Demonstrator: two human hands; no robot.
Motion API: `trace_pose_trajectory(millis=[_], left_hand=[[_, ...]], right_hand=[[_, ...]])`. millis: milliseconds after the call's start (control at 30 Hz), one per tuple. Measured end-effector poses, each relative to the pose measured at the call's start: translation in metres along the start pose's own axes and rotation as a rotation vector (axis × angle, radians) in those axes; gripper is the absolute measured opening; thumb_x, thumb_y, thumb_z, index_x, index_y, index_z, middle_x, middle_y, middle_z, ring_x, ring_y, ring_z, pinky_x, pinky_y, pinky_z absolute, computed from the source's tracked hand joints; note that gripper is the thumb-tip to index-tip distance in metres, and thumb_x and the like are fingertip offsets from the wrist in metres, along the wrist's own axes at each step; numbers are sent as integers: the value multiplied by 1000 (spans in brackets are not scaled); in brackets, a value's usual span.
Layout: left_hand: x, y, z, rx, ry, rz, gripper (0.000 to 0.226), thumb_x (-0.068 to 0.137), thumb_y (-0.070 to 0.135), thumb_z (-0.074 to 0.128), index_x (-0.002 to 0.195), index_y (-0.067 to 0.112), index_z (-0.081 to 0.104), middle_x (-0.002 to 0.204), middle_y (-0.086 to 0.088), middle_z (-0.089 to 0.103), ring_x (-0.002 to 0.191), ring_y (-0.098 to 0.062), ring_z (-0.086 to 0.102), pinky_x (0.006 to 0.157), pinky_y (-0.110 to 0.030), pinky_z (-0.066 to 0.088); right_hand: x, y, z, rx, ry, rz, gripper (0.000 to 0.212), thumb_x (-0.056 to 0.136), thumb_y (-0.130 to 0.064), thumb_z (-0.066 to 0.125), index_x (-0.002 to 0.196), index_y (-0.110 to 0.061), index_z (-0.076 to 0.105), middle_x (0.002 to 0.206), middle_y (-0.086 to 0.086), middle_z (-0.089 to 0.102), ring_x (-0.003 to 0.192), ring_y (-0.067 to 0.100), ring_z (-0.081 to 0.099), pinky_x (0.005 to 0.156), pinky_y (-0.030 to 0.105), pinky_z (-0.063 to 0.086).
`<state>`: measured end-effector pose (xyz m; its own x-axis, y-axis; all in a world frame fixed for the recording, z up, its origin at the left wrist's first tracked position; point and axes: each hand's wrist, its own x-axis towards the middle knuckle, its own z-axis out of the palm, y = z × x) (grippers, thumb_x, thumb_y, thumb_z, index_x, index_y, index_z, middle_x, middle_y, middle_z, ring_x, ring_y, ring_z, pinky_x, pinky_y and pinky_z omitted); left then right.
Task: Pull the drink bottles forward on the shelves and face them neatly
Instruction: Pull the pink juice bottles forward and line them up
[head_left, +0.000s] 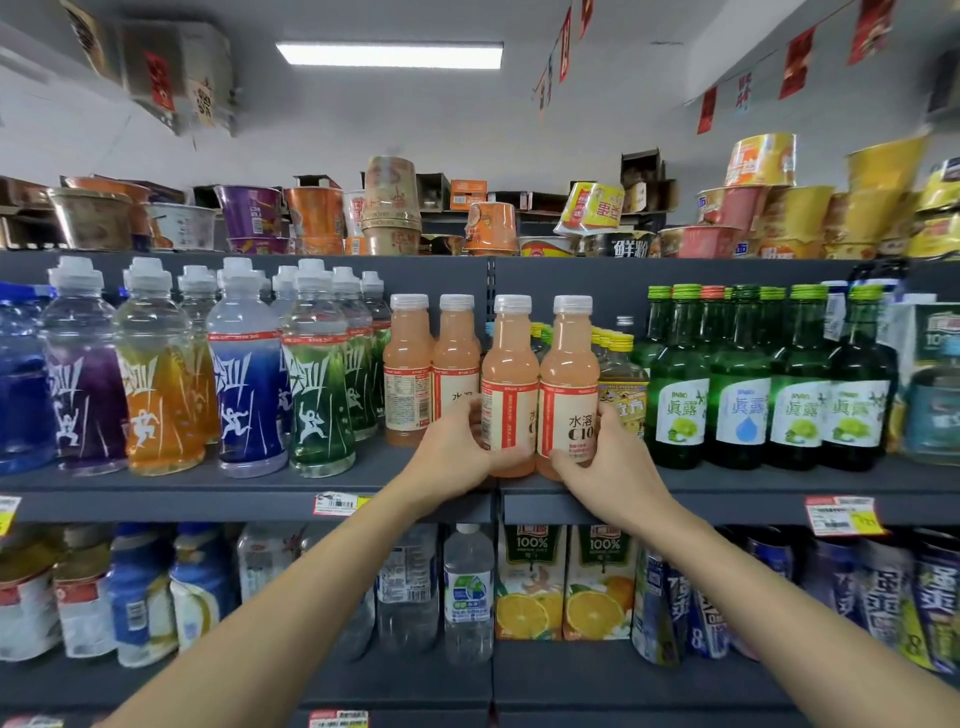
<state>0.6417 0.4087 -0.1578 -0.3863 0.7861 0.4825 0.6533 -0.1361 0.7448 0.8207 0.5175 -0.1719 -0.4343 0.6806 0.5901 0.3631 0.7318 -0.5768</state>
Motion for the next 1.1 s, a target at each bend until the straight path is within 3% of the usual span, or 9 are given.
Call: trace_pose_trajectory(millis=[167,300,400,500,667,767,967,1033,1100], left_hand=[[2,11,11,109,83,57,56,69,37,91,111,30,55,97,18,65,86,12,62,69,-3,45],[4,9,16,41,46,-2,78,78,22,86,142,17,41,111,10,64,88,7,60,71,-2,47],[4,10,20,96,63,27,76,74,34,87,137,17,49,124,5,65,104,-3,62,83,-11,49],[5,14,25,133,147,33,73,69,39,90,129,14,56,119,2,67,105,-9,63,89,-23,51],[9,12,27,115,114,0,76,78,24,84,141,11,42,123,-1,67,99,-6,60,82,-19,46],[9,12,30,79,116,4,79,72,32,89,135,12,46,118,1,67,102,-6,63,84,-18,50],[17,13,38,108,176,-30,70,70,33,91,122,12,49,117,-3,66,108,-16,63,93,-36,53],[19,12,35,86,147,-54,69,69,34,91,120,17,48,112,1,67,102,-12,64,91,-34,54],[19,11,31,76,124,-57,68,68,33,91,119,19,48,103,9,65,90,0,61,79,-20,52]], right_hand=[[0,3,-6,-66,101,24,88,72,-59,80,136,-18,36,121,-1,62,106,18,64,85,38,56],[-1,14,-9,49,92,-4,70,82,-46,72,138,-18,41,113,-8,67,95,7,65,79,23,50],[-1,20,-12,82,111,4,64,81,-40,77,133,-18,46,103,-12,67,86,-3,62,67,6,42],[2,19,-13,111,127,31,63,76,-44,85,120,-19,47,98,-9,67,82,0,64,65,10,46],[4,27,-14,93,128,9,47,81,-37,80,111,-18,50,91,-13,63,76,-7,62,61,8,45],[6,31,-14,92,128,6,39,83,-26,76,112,-16,52,89,-14,62,78,-18,57,62,0,40],[8,31,-13,110,131,7,43,78,-35,80,108,-22,51,90,-13,62,72,-3,61,62,4,43],[7,32,-14,97,121,-4,47,78,-41,82,108,-24,50,92,-15,61,75,-2,61,62,4,44],[7,33,-14,87,120,-7,49,77,-44,83,108,-24,51,92,-14,61,77,-1,61,64,5,45]])
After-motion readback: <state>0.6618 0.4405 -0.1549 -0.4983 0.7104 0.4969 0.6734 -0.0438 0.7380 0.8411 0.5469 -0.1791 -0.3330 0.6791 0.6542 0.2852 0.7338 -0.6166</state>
